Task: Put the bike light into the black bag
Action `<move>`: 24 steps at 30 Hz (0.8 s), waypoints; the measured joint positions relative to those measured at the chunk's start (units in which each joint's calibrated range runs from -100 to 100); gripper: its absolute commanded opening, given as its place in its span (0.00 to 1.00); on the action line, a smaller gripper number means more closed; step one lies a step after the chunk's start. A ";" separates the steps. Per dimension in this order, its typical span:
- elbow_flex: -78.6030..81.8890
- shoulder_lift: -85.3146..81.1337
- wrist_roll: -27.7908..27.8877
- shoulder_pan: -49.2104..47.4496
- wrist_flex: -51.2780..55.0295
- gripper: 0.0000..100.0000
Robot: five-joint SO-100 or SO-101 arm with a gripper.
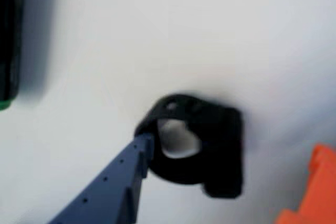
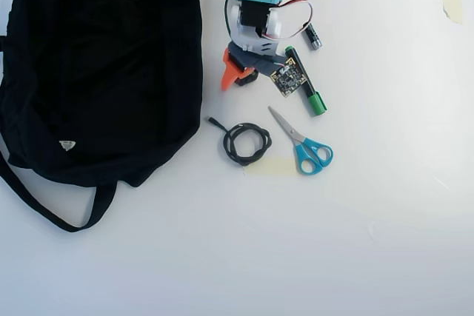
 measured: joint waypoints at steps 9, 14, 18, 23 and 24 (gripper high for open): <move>-1.02 1.99 0.00 0.07 -0.26 0.37; -1.02 1.99 0.00 0.07 -0.26 0.28; -1.02 1.99 0.00 0.07 -0.26 0.18; -1.02 1.99 0.00 0.07 -0.60 0.09; -1.02 1.99 0.00 0.07 -0.60 0.07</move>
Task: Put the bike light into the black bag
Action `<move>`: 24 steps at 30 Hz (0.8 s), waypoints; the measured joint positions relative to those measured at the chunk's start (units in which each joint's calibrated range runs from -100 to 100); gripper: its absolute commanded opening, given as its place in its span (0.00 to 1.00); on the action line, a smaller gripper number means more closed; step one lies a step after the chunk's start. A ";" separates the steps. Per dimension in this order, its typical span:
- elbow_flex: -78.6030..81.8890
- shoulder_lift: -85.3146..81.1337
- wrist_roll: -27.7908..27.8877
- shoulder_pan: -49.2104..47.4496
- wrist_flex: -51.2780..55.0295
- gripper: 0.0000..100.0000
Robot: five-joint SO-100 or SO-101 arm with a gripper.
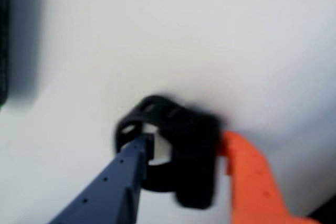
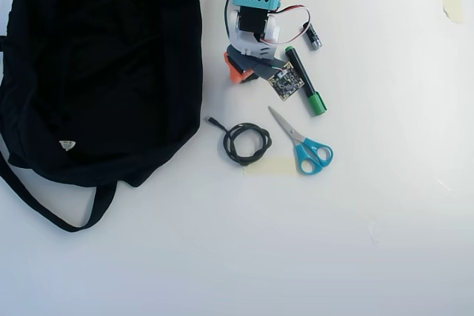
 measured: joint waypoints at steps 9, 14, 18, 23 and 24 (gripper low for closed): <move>0.00 0.17 0.00 0.00 0.00 0.02; 0.00 0.17 0.00 0.00 0.00 0.02; 0.00 0.17 0.00 0.00 0.00 0.02; 0.00 0.17 -1.37 -0.07 0.09 0.02; -0.16 0.17 -2.10 -0.07 0.26 0.02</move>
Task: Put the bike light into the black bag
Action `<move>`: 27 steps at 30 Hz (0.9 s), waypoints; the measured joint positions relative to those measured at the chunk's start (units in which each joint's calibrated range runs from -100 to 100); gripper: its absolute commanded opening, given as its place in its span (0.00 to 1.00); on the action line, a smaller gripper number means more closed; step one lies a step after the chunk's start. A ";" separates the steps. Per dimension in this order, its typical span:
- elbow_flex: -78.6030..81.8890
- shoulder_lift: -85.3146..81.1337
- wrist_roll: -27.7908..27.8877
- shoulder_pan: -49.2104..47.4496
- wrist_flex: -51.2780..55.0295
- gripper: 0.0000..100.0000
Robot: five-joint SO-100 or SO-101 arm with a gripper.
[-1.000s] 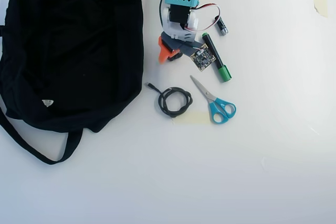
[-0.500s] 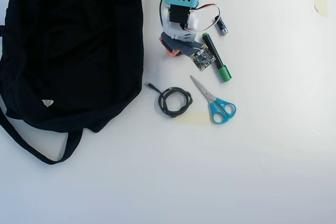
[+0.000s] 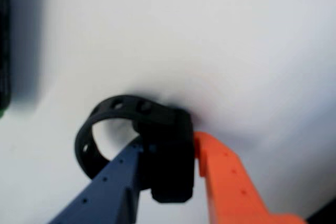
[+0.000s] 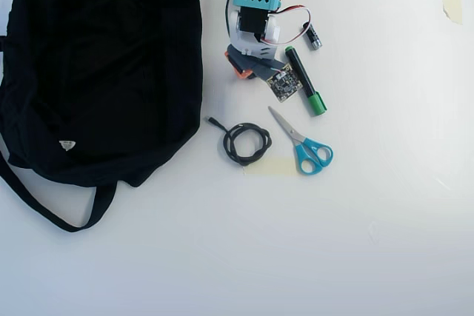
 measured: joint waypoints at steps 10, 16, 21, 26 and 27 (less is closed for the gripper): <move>-11.16 -8.63 -5.67 -1.10 15.89 0.02; -12.89 -14.28 -7.86 -1.32 18.12 0.02; -15.33 -18.35 -8.01 -1.69 18.29 0.02; -19.03 -22.75 -10.89 -1.84 18.89 0.02; -19.65 -23.50 -11.43 -1.84 18.98 0.02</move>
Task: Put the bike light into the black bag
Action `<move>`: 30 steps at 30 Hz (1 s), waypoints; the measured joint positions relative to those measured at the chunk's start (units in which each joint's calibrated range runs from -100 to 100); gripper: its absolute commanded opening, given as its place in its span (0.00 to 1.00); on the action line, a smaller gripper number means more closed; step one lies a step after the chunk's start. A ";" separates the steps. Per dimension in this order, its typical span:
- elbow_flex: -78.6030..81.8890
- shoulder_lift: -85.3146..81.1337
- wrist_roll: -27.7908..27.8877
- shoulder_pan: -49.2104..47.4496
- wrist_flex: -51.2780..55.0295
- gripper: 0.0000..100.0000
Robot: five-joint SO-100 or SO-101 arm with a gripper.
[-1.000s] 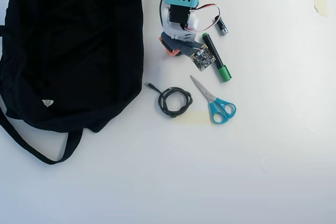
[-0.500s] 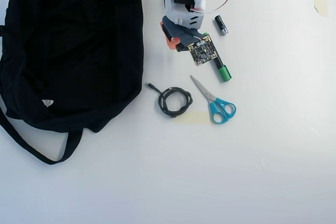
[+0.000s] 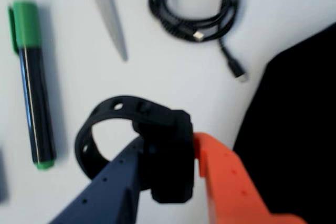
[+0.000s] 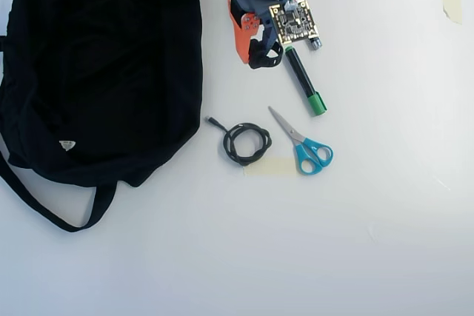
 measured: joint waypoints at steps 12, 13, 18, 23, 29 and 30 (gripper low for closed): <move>-2.83 -1.91 -5.37 3.82 0.09 0.02; -2.91 -1.91 -5.76 5.14 0.09 0.02; -2.91 -1.91 -5.91 8.45 -0.52 0.02; -2.91 -1.91 -6.40 12.86 -3.52 0.02; -2.91 -1.91 -6.54 19.25 -10.91 0.02; -2.91 -1.91 -6.54 20.35 -12.19 0.02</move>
